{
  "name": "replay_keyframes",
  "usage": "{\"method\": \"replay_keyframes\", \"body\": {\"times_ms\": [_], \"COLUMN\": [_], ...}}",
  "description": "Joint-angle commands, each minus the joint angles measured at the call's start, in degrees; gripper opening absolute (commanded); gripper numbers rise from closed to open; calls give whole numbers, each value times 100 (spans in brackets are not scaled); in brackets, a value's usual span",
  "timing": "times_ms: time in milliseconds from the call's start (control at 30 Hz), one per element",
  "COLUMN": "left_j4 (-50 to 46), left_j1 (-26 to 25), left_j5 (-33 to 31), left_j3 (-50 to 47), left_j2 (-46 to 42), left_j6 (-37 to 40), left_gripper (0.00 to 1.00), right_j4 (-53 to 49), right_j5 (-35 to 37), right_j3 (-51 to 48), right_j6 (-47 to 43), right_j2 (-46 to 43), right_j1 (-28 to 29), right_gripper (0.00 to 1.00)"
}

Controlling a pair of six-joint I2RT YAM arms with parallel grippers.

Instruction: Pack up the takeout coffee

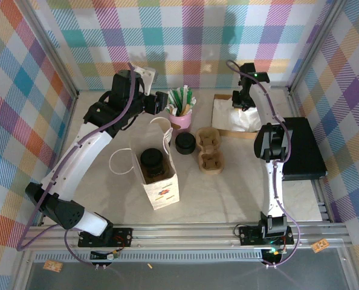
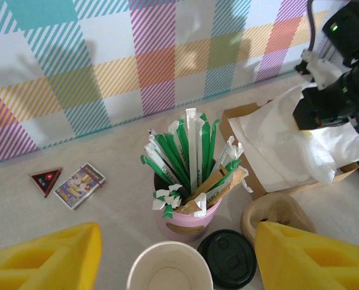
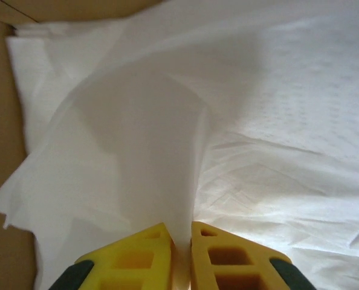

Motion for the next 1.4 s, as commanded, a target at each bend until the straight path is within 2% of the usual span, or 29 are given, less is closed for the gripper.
{"method": "replay_keyframes", "body": {"times_ms": [0, 133, 433, 700, 833, 1000, 1167, 1267, 1367], "left_j4": [83, 74, 185, 220, 293, 101, 23, 671, 2219], "left_j1": [-39, -39, -38, -39, -86, -463, -1103, -1375, -1502], "left_j5": [123, 165, 164, 27, 219, 766, 1640, 2462, 3682], "left_j3": [82, 81, -76, -179, -94, 750, 2084, 2242, 1712], "left_j2": [-151, -170, -358, -586, -629, -109, 741, 991, 982], "left_j6": [50, 12, -284, -496, -377, -130, -455, -1173, -2111], "left_gripper": [67, 67, 67, 67, 68, 70, 75, 76, 76], "right_j4": [-63, 21, 233, 724, 941, 1686, 2921, 3881, 5041], "right_j5": [15, -97, -699, -946, -1225, -1978, -1723, -1598, -1530], "right_j3": [22, 3, -245, -853, -920, -1494, -2653, -3400, -4365], "right_j6": [91, 78, 206, 311, 401, 724, 717, 688, 972], "right_j2": [-411, -616, -986, -1500, -1785, -2617, -3945, -4802, -5712], "right_j1": [42, 43, 39, 33, 36, 104, 518, 811, 965], "right_gripper": [12, 11, 0, 0, 0, 0, 0, 0, 0]}}
